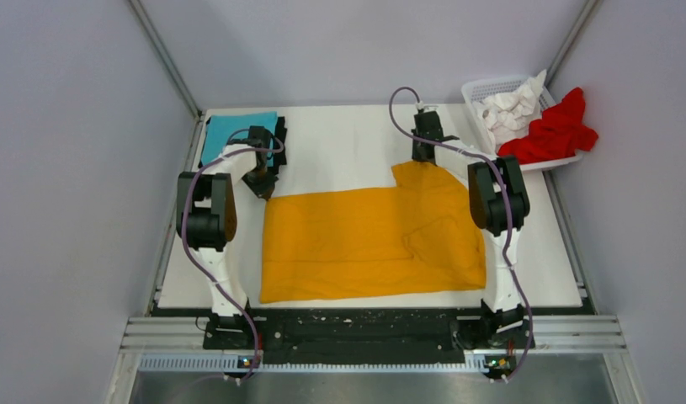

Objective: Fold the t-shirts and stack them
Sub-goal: Grab the side of the flattened tshirt furthest away from the robot with both arms, then fold the other side of the tshirt into a rectangle

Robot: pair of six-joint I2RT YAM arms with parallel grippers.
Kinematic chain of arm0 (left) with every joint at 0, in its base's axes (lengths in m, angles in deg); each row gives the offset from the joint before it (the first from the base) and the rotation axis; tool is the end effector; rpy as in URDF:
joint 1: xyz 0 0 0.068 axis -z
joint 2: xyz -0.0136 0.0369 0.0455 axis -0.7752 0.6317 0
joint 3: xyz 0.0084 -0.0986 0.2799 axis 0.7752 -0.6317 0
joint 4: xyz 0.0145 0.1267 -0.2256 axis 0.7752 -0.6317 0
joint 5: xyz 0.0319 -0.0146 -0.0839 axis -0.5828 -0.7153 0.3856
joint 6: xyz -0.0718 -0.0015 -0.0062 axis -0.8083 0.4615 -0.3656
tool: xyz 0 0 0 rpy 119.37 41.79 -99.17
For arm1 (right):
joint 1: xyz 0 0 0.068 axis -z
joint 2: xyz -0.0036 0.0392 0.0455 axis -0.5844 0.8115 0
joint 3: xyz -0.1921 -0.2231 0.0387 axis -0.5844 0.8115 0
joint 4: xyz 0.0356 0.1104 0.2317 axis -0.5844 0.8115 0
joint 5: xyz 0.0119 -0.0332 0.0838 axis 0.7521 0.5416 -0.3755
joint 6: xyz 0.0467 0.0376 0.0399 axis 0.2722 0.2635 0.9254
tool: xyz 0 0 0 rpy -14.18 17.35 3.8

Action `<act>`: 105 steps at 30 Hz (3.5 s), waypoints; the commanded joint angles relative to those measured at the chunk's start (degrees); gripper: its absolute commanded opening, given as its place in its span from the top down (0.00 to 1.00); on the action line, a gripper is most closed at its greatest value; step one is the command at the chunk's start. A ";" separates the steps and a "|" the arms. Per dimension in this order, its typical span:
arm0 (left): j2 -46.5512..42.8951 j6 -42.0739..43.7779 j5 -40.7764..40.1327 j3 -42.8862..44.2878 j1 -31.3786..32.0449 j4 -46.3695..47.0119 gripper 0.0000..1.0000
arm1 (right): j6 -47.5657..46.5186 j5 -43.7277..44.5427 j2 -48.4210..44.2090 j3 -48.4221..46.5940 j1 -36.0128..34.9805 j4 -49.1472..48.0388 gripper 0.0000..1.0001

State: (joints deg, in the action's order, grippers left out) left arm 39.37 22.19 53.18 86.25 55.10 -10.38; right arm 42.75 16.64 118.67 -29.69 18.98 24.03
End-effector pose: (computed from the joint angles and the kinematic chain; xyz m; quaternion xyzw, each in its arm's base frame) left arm 0.4120 -0.0170 0.1710 -0.3803 0.9097 0.0519 0.1586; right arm 0.4997 0.1361 0.1635 0.0094 0.9187 -0.0096 0.3946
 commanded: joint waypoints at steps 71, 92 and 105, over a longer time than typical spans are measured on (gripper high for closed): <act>-39.34 -10.48 -6.29 -36.95 7.77 3.63 1.00 | 14.61 -1.21 -74.67 45.92 -12.57 38.56 1.00; -45.64 -13.99 -8.65 -39.39 8.91 -3.54 0.49 | 18.07 -11.32 -75.16 49.30 -13.08 43.77 0.67; -50.81 -3.33 11.51 -37.85 12.00 14.84 0.01 | 16.80 -13.73 -74.29 47.99 -13.11 31.22 0.01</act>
State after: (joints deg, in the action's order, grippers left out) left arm -15.64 14.76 53.22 49.14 64.32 -10.70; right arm 59.56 2.58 42.15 20.16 6.63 65.95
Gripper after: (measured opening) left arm 0.985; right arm 0.985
